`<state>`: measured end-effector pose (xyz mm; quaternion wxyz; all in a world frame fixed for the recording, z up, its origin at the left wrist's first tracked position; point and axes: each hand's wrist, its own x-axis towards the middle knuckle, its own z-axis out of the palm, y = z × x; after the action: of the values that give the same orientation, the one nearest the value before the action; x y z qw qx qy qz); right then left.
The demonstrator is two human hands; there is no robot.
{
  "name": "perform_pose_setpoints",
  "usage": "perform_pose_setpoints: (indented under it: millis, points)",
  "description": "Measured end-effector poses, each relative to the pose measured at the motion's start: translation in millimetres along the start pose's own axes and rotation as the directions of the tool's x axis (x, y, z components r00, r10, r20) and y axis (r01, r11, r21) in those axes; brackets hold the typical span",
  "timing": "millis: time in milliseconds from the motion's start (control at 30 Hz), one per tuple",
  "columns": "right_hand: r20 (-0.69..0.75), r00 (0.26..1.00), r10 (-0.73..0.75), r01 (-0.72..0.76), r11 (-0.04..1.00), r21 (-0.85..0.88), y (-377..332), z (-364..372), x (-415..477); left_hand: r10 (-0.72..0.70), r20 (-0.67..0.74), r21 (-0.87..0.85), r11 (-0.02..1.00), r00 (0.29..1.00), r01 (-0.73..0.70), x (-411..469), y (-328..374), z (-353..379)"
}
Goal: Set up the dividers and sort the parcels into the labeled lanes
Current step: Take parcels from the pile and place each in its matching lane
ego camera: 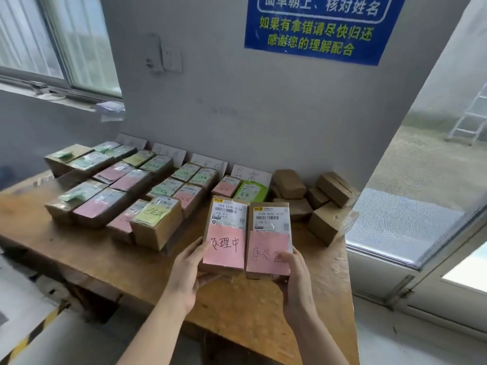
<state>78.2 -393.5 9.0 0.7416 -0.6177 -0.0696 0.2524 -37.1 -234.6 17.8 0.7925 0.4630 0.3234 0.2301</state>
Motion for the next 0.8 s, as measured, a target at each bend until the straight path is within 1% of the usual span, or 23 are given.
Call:
perform_pose_setpoints:
  millis: [333,567,800]
  points:
    - [0.049,0.999,0.022,-0.016,0.992,-0.122,17,80,-9,0.053,-0.084,-0.014,0.998,0.995,-0.055,-4,27,-79]
    - [0.029,0.999,0.041,-0.034,0.978,-0.205,42,173,-14,0.057,-0.147,-0.008,0.998,0.988,-0.059,7,61,-162]
    - [0.051,0.998,0.045,-0.033,0.975,-0.219,64,273,-17,0.045,-0.176,0.005,0.999,0.983,-0.045,21,106,-253]
